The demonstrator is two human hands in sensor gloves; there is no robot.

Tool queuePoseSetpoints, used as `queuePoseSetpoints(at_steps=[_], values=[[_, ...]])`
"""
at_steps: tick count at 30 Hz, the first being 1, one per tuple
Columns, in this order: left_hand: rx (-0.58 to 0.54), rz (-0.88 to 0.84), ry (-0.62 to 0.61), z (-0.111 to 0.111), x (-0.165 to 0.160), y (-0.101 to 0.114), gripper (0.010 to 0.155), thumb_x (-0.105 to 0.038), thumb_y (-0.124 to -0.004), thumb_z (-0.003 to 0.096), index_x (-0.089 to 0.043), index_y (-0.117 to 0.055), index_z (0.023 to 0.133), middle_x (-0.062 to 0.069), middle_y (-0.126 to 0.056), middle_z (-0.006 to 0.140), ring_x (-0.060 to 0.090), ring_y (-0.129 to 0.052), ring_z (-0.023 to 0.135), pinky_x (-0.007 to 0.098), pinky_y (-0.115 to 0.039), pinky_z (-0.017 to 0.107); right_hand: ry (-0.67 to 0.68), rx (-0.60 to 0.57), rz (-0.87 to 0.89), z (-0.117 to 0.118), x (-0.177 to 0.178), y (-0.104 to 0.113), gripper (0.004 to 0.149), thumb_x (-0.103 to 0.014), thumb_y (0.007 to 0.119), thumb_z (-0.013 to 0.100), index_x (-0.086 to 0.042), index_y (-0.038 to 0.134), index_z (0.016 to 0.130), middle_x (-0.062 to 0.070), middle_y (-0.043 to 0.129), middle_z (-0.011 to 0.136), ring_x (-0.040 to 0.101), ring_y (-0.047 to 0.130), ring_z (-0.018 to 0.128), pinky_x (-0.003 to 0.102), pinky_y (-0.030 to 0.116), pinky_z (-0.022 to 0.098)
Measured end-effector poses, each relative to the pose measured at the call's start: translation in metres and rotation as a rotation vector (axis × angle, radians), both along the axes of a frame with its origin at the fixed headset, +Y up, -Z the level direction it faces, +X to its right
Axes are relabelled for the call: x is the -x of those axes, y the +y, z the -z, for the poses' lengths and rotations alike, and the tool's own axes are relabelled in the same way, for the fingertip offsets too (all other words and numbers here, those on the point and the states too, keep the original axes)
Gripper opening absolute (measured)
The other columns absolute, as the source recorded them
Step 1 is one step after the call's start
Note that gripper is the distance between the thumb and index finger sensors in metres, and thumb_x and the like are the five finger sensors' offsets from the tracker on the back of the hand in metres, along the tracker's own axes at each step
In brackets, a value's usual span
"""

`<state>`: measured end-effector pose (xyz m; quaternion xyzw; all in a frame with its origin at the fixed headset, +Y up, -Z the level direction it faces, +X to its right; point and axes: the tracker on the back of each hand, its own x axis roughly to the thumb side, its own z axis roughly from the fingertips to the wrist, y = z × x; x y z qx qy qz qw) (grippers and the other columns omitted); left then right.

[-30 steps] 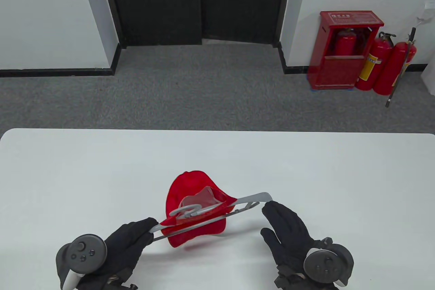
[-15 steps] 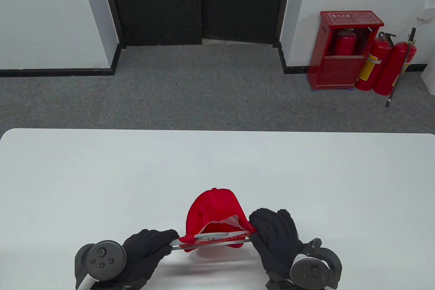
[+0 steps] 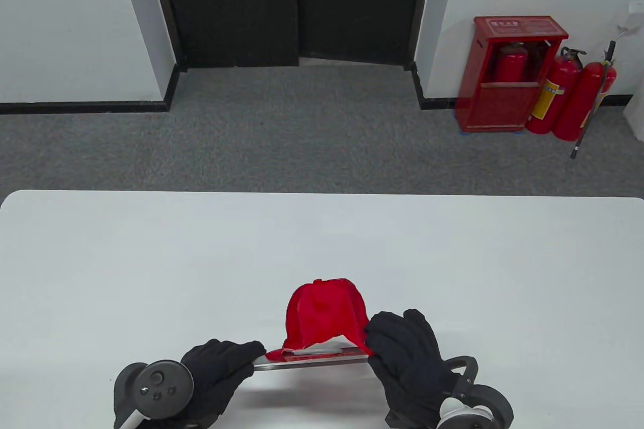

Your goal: Remove the baseball cap from gray hanger

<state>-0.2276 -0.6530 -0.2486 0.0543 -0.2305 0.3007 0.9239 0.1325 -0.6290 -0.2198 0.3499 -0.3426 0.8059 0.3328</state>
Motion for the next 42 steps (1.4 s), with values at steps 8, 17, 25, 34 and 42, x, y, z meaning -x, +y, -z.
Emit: queuePoseSetpoints(at_steps=[8, 17, 25, 34, 42], values=[[-0.043, 0.065, 0.009, -0.002, -0.004, 0.0, 0.044, -0.037, -0.077, 0.0556, -0.037, -0.084, 0.099, 0.003, -0.102, 0.08, 0.027, -0.097, 0.06, 0.063, -0.065, 0.068, 0.037, -0.052, 0.024, -0.01, 0.004, 0.008, 0.037, -0.028, 0.072, 0.054, -0.018, 0.077, 0.09, 0.018, 0.086, 0.089, 0.038, 0.091, 0.077, 0.075, 0.063, 0.062], [-0.082, 0.119, 0.047, -0.003, -0.001, 0.001, 0.044, -0.037, -0.077, 0.0554, -0.037, -0.084, 0.099, 0.003, -0.102, 0.08, 0.028, -0.097, 0.06, 0.063, -0.065, 0.068, 0.048, -0.052, 0.19, -0.015, -0.008, 0.018, 0.038, -0.028, 0.072, 0.054, -0.017, 0.076, 0.09, 0.018, 0.087, 0.083, 0.035, 0.092, 0.068, 0.068, 0.07, 0.059], [-0.107, 0.133, 0.076, -0.002, 0.004, 0.003, 0.044, -0.037, -0.077, 0.0553, -0.038, -0.084, 0.099, 0.002, -0.102, 0.08, 0.028, -0.097, 0.06, 0.063, -0.065, 0.068, 0.019, 0.033, 0.482, -0.008, -0.04, 0.019, 0.037, -0.029, 0.073, 0.054, -0.017, 0.077, 0.09, 0.018, 0.089, 0.08, 0.033, 0.094, 0.065, 0.066, 0.073, 0.057], [-0.187, 0.251, 0.105, -0.007, -0.003, 0.004, 0.044, -0.037, -0.077, 0.0552, -0.038, -0.084, 0.099, 0.003, -0.102, 0.081, 0.028, -0.097, 0.061, 0.063, -0.065, 0.069, 0.039, 0.028, 0.463, -0.011, -0.036, 0.02, 0.037, -0.031, 0.075, 0.054, -0.016, 0.078, 0.089, 0.018, 0.091, 0.076, 0.031, 0.096, 0.059, 0.063, 0.076, 0.054], [-0.26, 0.288, 0.119, -0.012, -0.007, 0.008, 0.044, -0.037, -0.078, 0.0549, -0.039, -0.084, 0.098, 0.002, -0.102, 0.081, 0.028, -0.097, 0.062, 0.063, -0.065, 0.069, 0.027, -0.167, 0.427, -0.031, -0.023, 0.031, 0.037, -0.031, 0.075, 0.054, -0.015, 0.078, 0.088, 0.017, 0.092, 0.072, 0.029, 0.097, 0.054, 0.061, 0.078, 0.052]])
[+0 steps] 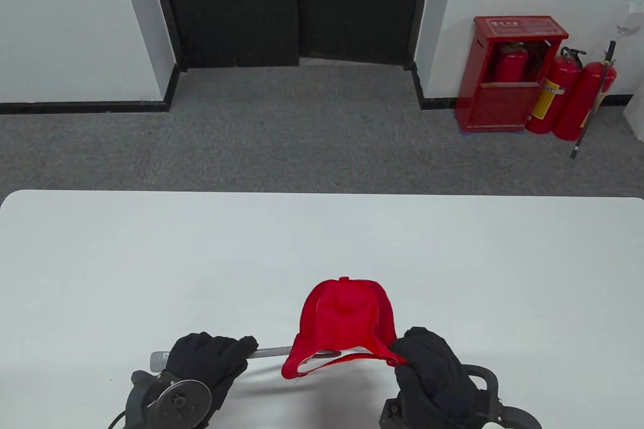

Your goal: Remove the baseball cap from gray hanger

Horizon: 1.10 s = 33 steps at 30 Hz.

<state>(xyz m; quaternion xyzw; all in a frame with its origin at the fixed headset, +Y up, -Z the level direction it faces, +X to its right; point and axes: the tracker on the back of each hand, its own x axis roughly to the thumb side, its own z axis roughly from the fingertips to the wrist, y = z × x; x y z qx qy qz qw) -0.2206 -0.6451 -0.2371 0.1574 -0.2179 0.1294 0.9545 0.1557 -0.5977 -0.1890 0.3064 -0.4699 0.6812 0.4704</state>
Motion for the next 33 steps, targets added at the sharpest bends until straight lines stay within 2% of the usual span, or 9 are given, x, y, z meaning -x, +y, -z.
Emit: queuePoseSetpoints(at_steps=[2, 8, 11, 16, 20, 27, 33], values=[[-0.024, 0.016, -0.004, -0.001, -0.001, 0.001, 0.044, -0.037, -0.078, 0.0547, -0.039, -0.084, 0.098, 0.002, -0.102, 0.082, 0.028, -0.097, 0.062, 0.063, -0.065, 0.069, -0.009, 0.014, 0.059, 0.001, -0.007, 0.002, 0.037, -0.031, 0.075, 0.054, -0.014, 0.078, 0.088, 0.018, 0.092, 0.072, 0.029, 0.097, 0.054, 0.061, 0.078, 0.052], [-0.064, 0.036, -0.022, -0.006, -0.005, 0.005, 0.044, -0.037, -0.077, 0.0546, -0.04, -0.084, 0.098, 0.002, -0.102, 0.082, 0.028, -0.097, 0.062, 0.063, -0.065, 0.069, -0.008, 0.164, 0.171, 0.014, -0.024, -0.005, 0.037, -0.032, 0.075, 0.055, -0.015, 0.079, 0.088, 0.018, 0.092, 0.072, 0.029, 0.097, 0.053, 0.061, 0.078, 0.052], [-0.066, 0.042, -0.018, -0.008, -0.011, 0.007, 0.044, -0.038, -0.078, 0.0548, -0.04, -0.085, 0.098, 0.002, -0.102, 0.081, 0.027, -0.097, 0.06, 0.062, -0.067, 0.068, 0.047, 0.061, -0.046, 0.004, 0.001, 0.001, 0.037, -0.032, 0.076, 0.055, -0.016, 0.08, 0.088, 0.017, 0.093, 0.072, 0.029, 0.097, 0.054, 0.061, 0.078, 0.053], [-0.108, 0.076, -0.024, -0.013, -0.019, 0.007, 0.044, -0.038, -0.078, 0.0548, -0.041, -0.084, 0.098, 0.002, -0.102, 0.081, 0.028, -0.097, 0.06, 0.062, -0.066, 0.068, 0.007, -0.035, -0.232, -0.01, 0.041, 0.0, 0.037, -0.033, 0.076, 0.054, -0.016, 0.081, 0.087, 0.016, 0.095, 0.07, 0.027, 0.098, 0.052, 0.06, 0.079, 0.052], [-0.15, 0.106, -0.045, -0.017, -0.023, 0.008, 0.044, -0.037, -0.078, 0.0546, -0.041, -0.085, 0.098, 0.001, -0.101, 0.082, 0.028, -0.097, 0.062, 0.062, -0.065, 0.069, -0.008, 0.089, -0.101, 0.0, 0.036, -0.002, 0.037, -0.033, 0.077, 0.054, -0.014, 0.082, 0.087, 0.016, 0.096, 0.068, 0.027, 0.099, 0.05, 0.059, 0.081, 0.05], [-0.133, 0.08, -0.051, -0.013, -0.013, 0.008, 0.044, -0.037, -0.079, 0.0543, -0.041, -0.085, 0.097, 0.001, -0.102, 0.082, 0.028, -0.097, 0.062, 0.063, -0.065, 0.07, -0.049, 0.392, 0.282, 0.035, -0.022, -0.017, 0.037, -0.033, 0.076, 0.055, -0.015, 0.081, 0.087, 0.016, 0.095, 0.069, 0.026, 0.1, 0.051, 0.059, 0.081, 0.05], [-0.088, 0.019, -0.013, -0.006, 0.009, 0.007, 0.044, -0.037, -0.078, 0.0543, -0.04, -0.085, 0.098, 0.0, -0.102, 0.083, 0.027, -0.097, 0.063, 0.063, -0.065, 0.07, -0.092, 0.527, 0.499, 0.056, -0.066, -0.037, 0.037, -0.033, 0.075, 0.055, -0.015, 0.08, 0.088, 0.015, 0.095, 0.071, 0.026, 0.1, 0.052, 0.059, 0.08, 0.051]])
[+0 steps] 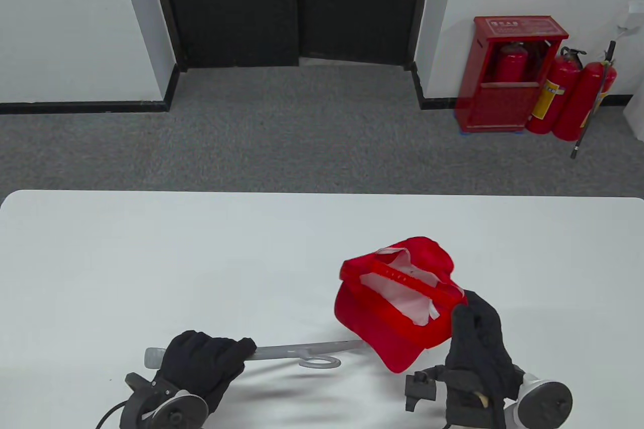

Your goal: Remove the baseball cap from gray hanger

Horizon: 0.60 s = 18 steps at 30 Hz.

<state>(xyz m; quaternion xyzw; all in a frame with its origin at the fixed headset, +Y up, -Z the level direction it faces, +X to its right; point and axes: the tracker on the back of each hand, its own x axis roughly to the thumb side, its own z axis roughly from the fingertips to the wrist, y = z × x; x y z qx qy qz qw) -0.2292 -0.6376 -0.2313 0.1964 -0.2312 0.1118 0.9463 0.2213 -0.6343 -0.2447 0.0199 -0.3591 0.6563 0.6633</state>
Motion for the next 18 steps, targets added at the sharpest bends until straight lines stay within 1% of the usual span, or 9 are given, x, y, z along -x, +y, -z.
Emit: queuePoseSetpoints(at_steps=[3, 7, 8, 10, 12, 15, 16, 18], values=[[0.039, -0.066, 0.039, 0.006, 0.018, -0.001, 0.044, -0.037, -0.078, 0.0544, -0.04, -0.085, 0.098, 0.0, -0.102, 0.083, 0.027, -0.097, 0.063, 0.063, -0.065, 0.07, -0.044, 0.103, 0.119, 0.011, -0.025, -0.019, 0.038, -0.033, 0.075, 0.055, -0.016, 0.08, 0.088, 0.015, 0.094, 0.072, 0.026, 0.099, 0.054, 0.059, 0.08, 0.052], [0.079, -0.158, 0.104, 0.014, 0.042, -0.003, 0.044, -0.037, -0.078, 0.0548, -0.04, -0.084, 0.098, 0.0, -0.101, 0.084, 0.028, -0.097, 0.064, 0.063, -0.065, 0.069, -0.102, 0.194, 0.207, 0.019, -0.053, -0.04, 0.038, -0.033, 0.075, 0.056, -0.017, 0.079, 0.089, 0.015, 0.093, 0.076, 0.028, 0.098, 0.059, 0.06, 0.077, 0.054], [0.085, -0.178, 0.127, 0.016, 0.048, -0.003, 0.044, -0.037, -0.078, 0.0549, -0.04, -0.084, 0.098, 0.0, -0.101, 0.084, 0.028, -0.097, 0.064, 0.063, -0.065, 0.069, -0.126, 0.198, 0.249, 0.019, -0.06, -0.045, 0.038, -0.033, 0.075, 0.056, -0.018, 0.078, 0.09, 0.015, 0.092, 0.078, 0.029, 0.098, 0.061, 0.06, 0.076, 0.055], [0.092, -0.221, 0.172, 0.019, 0.057, -0.006, 0.044, -0.037, -0.078, 0.0552, -0.039, -0.084, 0.099, 0.0, -0.101, 0.084, 0.027, -0.097, 0.064, 0.063, -0.065, 0.069, -0.181, 0.195, 0.258, 0.02, -0.071, -0.048, 0.037, -0.033, 0.074, 0.056, -0.019, 0.077, 0.09, 0.015, 0.091, 0.081, 0.029, 0.097, 0.063, 0.061, 0.075, 0.057], [0.098, -0.264, 0.221, 0.023, 0.065, -0.009, 0.044, -0.037, -0.078, 0.0554, -0.039, -0.083, 0.099, 0.0, -0.1, 0.085, 0.027, -0.097, 0.064, 0.063, -0.065, 0.069, -0.237, 0.156, 0.188, 0.02, -0.078, -0.049, 0.037, -0.033, 0.074, 0.056, -0.02, 0.076, 0.091, 0.014, 0.089, 0.085, 0.031, 0.095, 0.069, 0.061, 0.073, 0.059], [0.089, -0.296, 0.266, 0.025, 0.072, -0.013, 0.044, -0.037, -0.077, 0.0557, -0.039, -0.083, 0.099, 0.001, -0.1, 0.085, 0.027, -0.097, 0.064, 0.063, -0.065, 0.068, -0.25, 0.111, 0.0, 0.023, -0.073, -0.049, 0.037, -0.032, 0.074, 0.056, -0.022, 0.075, 0.091, 0.013, 0.086, 0.09, 0.033, 0.092, 0.075, 0.064, 0.07, 0.061], [0.074, -0.301, 0.284, 0.026, 0.074, -0.014, 0.044, -0.037, -0.077, 0.0557, -0.039, -0.082, 0.1, 0.001, -0.1, 0.085, 0.027, -0.097, 0.064, 0.063, -0.066, 0.068, -0.242, 0.119, -0.135, 0.025, -0.065, -0.051, 0.037, -0.032, 0.075, 0.056, -0.022, 0.076, 0.091, 0.013, 0.086, 0.091, 0.033, 0.092, 0.076, 0.064, 0.07, 0.061], [0.064, -0.311, 0.316, 0.027, 0.077, -0.016, 0.044, -0.037, -0.077, 0.0558, -0.039, -0.082, 0.1, 0.001, -0.1, 0.085, 0.027, -0.097, 0.064, 0.063, -0.066, 0.068, -0.193, 0.118, -0.328, 0.031, -0.046, -0.056, 0.037, -0.031, 0.076, 0.055, -0.022, 0.077, 0.09, 0.013, 0.087, 0.09, 0.034, 0.092, 0.076, 0.064, 0.07, 0.061]])
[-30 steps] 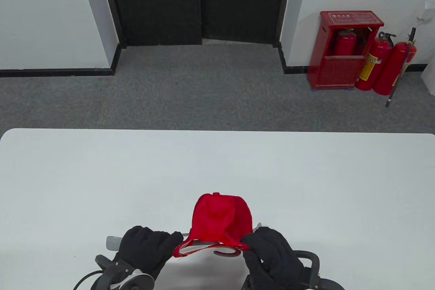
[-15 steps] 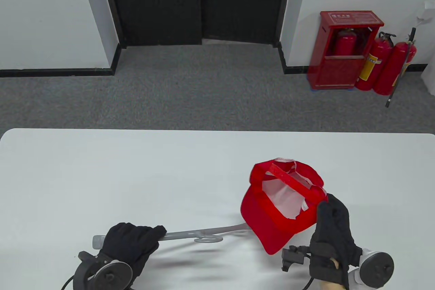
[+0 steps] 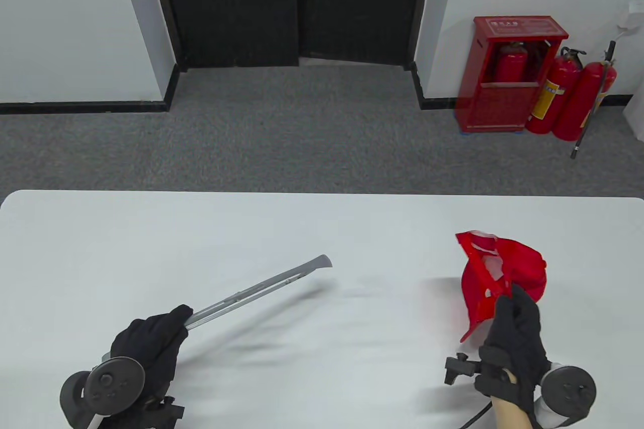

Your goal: Remove the baseball cap from gray hanger

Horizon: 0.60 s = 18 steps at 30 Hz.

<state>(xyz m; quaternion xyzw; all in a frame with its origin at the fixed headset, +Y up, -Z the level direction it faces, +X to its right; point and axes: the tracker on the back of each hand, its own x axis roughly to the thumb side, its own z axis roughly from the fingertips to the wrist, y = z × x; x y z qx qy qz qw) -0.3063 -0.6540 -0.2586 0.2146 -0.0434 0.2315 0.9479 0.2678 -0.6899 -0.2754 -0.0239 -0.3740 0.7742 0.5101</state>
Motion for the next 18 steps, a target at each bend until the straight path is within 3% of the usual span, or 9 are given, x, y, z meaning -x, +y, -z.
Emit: queuePoseSetpoints(at_steps=[9, 18], values=[[0.0, 0.012, 0.028, 0.003, 0.003, -0.009, 0.044, -0.037, -0.077, 0.056, -0.039, -0.082, 0.1, 0.001, -0.099, 0.085, 0.027, -0.097, 0.064, 0.063, -0.067, 0.067, 0.246, 0.119, -0.622, 0.012, 0.067, -0.02, 0.036, -0.031, 0.078, 0.054, -0.021, 0.082, 0.088, 0.014, 0.092, 0.088, 0.034, 0.096, 0.073, 0.065, 0.072, 0.059], [-0.013, 0.063, 0.027, 0.007, -0.002, -0.016, 0.044, -0.038, -0.076, 0.0563, -0.039, -0.081, 0.1, 0.0, -0.099, 0.087, 0.027, -0.097, 0.066, 0.063, -0.067, 0.067, 0.307, 0.363, -0.681, 0.024, 0.071, -0.052, 0.037, -0.031, 0.081, 0.053, -0.02, 0.082, 0.089, 0.014, 0.091, 0.091, 0.036, 0.095, 0.076, 0.068, 0.07, 0.06]])
